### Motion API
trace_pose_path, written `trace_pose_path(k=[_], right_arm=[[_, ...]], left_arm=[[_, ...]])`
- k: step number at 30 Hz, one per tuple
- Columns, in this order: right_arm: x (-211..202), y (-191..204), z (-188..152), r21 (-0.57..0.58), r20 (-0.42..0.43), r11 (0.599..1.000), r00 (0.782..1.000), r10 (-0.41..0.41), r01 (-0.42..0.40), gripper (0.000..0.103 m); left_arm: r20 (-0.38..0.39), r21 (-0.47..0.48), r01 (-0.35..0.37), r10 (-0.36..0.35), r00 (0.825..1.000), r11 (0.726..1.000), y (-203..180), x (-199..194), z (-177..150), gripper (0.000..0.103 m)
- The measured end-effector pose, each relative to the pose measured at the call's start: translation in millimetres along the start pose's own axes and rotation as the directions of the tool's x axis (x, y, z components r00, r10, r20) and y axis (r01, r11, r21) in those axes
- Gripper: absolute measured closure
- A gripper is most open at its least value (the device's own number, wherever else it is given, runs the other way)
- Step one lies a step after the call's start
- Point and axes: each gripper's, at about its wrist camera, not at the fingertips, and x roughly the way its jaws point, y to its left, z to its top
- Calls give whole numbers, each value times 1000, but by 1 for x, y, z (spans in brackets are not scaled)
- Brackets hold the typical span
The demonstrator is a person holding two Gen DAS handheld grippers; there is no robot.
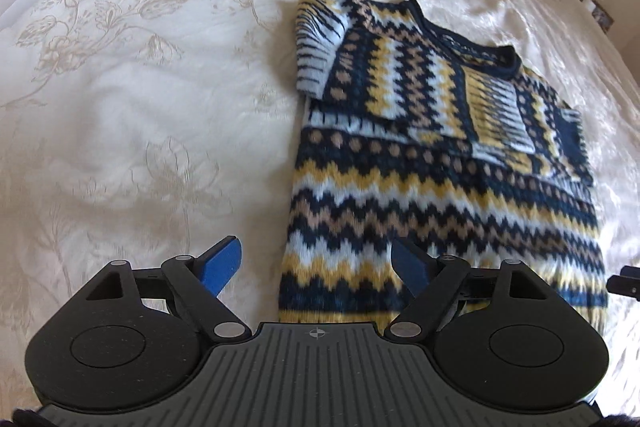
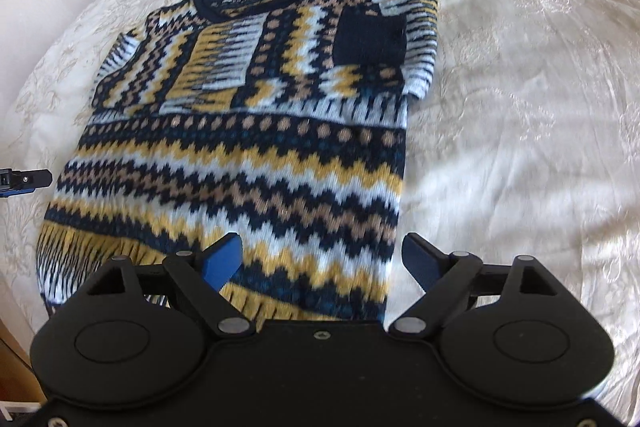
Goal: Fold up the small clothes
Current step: 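Move both grippers to the navy ribbed hem of the sweater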
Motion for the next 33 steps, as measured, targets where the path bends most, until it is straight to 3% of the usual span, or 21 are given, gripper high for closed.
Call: trace_pose_path(k=[10, 17, 33], right_arm=[[-4, -3, -58, -22, -111, 996, 990, 82, -85, 15], [-2, -3, -86, -38, -175, 989, 975, 137, -146, 15], [10, -2, -109, -1, -204, 967, 946, 250, -255, 8]], left_arm=[[-74, 36, 13, -11, 997, 999, -7, -13, -71, 21], [-121, 125, 34, -19, 992, 992, -19, -9, -104, 21], [-134, 85, 43, -32, 990, 995, -18, 11, -114, 15]])
